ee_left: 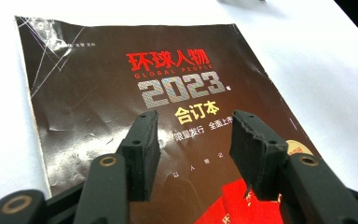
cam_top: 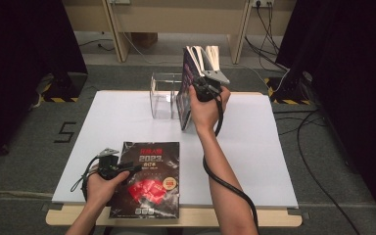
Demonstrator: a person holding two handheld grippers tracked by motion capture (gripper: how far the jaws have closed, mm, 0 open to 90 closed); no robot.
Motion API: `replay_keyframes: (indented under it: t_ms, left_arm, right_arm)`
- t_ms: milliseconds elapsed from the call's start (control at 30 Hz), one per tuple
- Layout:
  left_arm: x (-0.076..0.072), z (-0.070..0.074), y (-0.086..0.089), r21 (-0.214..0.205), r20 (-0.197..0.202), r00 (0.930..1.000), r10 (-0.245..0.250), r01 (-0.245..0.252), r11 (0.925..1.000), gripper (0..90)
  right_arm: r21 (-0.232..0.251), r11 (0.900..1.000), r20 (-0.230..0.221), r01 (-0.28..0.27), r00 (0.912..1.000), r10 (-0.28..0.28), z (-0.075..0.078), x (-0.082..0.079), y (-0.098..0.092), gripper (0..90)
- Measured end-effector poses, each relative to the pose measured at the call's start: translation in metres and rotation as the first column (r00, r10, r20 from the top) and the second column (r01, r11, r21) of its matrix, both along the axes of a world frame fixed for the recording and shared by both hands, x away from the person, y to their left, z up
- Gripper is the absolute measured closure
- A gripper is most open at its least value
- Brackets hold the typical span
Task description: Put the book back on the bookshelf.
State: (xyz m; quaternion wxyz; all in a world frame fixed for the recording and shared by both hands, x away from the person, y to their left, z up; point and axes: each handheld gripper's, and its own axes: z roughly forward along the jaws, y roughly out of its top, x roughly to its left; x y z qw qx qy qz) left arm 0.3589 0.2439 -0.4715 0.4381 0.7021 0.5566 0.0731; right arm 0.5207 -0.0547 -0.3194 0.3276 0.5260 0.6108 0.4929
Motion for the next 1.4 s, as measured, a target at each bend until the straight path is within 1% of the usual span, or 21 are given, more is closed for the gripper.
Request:
replay_keyframes:
  t_ms: [67,100,200,233,300,367,433,533,600,700,767,800,900,967,1033,1067,1167,1233,1300,1333,1400]
  left_arm:
    - [0.000,-0.001,0.000,0.000,-0.001,1.0000,-0.001,0.001,1.0000,51.2]
    - [0.000,0.000,0.000,0.006,-0.003,1.0000,-0.005,0.005,1.0000,51.3]
    - [0.001,-0.001,0.000,0.003,-0.004,1.0000,-0.007,0.007,1.0000,51.2]
    - [0.001,-0.001,0.000,0.003,-0.004,1.0000,-0.008,0.008,1.0000,51.3]
    - [0.001,-0.001,0.000,0.001,-0.002,1.0000,-0.009,0.009,1.0000,51.3]
    - [0.001,-0.001,0.000,0.002,-0.002,1.0000,-0.009,0.009,1.0000,51.2]
    - [0.001,-0.001,0.000,0.001,-0.001,1.0000,-0.010,0.010,1.0000,51.3]
    - [0.001,-0.001,0.000,0.001,-0.002,1.0000,-0.010,0.010,1.0000,51.3]
    - [0.001,-0.001,0.000,0.000,-0.002,0.9999,-0.011,0.011,0.9999,51.3]
    - [0.002,-0.002,0.001,-0.003,-0.003,1.0000,-0.006,0.006,1.0000,51.3]
    - [0.002,-0.002,0.001,-0.001,-0.003,1.0000,-0.006,0.006,1.0000,51.3]
    - [0.002,-0.002,0.001,0.000,-0.005,1.0000,-0.008,0.008,1.0000,51.3]
    - [0.002,-0.004,0.001,0.004,-0.008,0.9999,-0.012,0.012,0.9999,51.3]
    - [0.002,-0.004,0.001,0.006,-0.009,0.9999,-0.013,0.013,0.9999,51.3]
    - [0.002,-0.004,0.000,0.005,-0.007,0.9998,-0.016,0.016,0.9999,51.3]
    - [0.002,-0.003,0.000,0.004,-0.007,0.9999,-0.015,0.015,0.9999,51.3]
    - [0.002,-0.003,0.002,0.003,-0.008,0.9999,-0.012,0.012,0.9999,51.3]
    - [0.002,-0.003,0.002,0.004,-0.010,0.9999,-0.010,0.010,0.9999,51.3]
    - [0.002,-0.004,0.003,0.002,-0.009,0.9999,-0.012,0.012,0.9999,51.4]
    - [0.002,-0.004,0.003,-0.001,-0.008,0.9999,-0.013,0.013,0.9999,51.5]
    - [0.002,-0.004,0.003,-0.001,-0.007,0.9999,-0.011,0.011,0.9999,51.6]
  right_arm:
    - [-0.003,1.0000,-0.003,0.001,1.0000,-0.001,0.000,0.003,0.003,63.8]
    - [-0.006,1.0000,-0.004,0.001,1.0000,-0.001,0.000,0.004,0.004,63.9]
    - [-0.005,1.0000,-0.014,-0.002,0.9999,0.002,-0.001,0.009,0.008,63.8]
    - [-0.013,0.9999,-0.010,-0.008,0.9999,0.008,-0.002,0.011,0.009,63.8]
    - [-0.013,0.9998,-0.020,-0.013,0.9997,0.013,-0.002,0.015,0.012,63.7]
    - [-0.003,0.9999,-0.034,-0.016,0.9993,0.016,-0.001,0.018,0.016,63.4]
    - [0.004,0.9998,-0.037,-0.020,0.9991,0.020,-0.001,0.021,0.018,63.4]
    - [0.006,0.9997,-0.054,-0.023,0.9983,0.023,-0.003,0.026,0.021,64.4]
    - [-0.010,0.9998,-0.061,-0.018,0.9980,0.017,-0.004,0.028,0.023,65.8]
    - [-0.019,0.9997,-0.075,-0.013,0.9971,0.011,-0.004,0.032,0.024,69.0]
    - [-0.025,0.9997,-0.084,-0.005,0.9964,0.003,-0.004,0.034,0.025,71.6]
    - [-0.037,0.9993,-0.089,0.000,0.9961,-0.003,-0.003,0.034,0.025,72.5]
    - [-0.050,0.9987,-0.108,0.004,0.9941,-0.010,-0.001,0.036,0.023,75.2]
    - [-0.040,0.9992,-0.129,0.001,0.9917,-0.006,0.001,0.038,0.022,76.0]
    - [-0.038,0.9992,-0.132,0.008,0.9911,-0.013,0.001,0.039,0.020,76.3]
    - [-0.032,0.9994,-0.133,0.013,0.9910,-0.017,0.001,0.039,0.020,76.4]
    - [-0.002,0.9997,-0.114,0.023,0.9932,-0.023,-0.002,0.040,0.017,76.6]
    - [0.010,0.9998,-0.104,0.018,0.9944,-0.017,-0.002,0.041,0.015,76.7]
    - [0.013,0.9997,-0.089,0.021,0.9959,-0.020,-0.002,0.042,0.014,76.8]
    - [0.009,0.9998,-0.088,0.018,0.9959,-0.017,-0.002,0.042,0.014,76.8]
    - [0.025,0.9994,-0.077,0.025,0.9968,-0.023,-0.001,0.042,0.014,76.8]
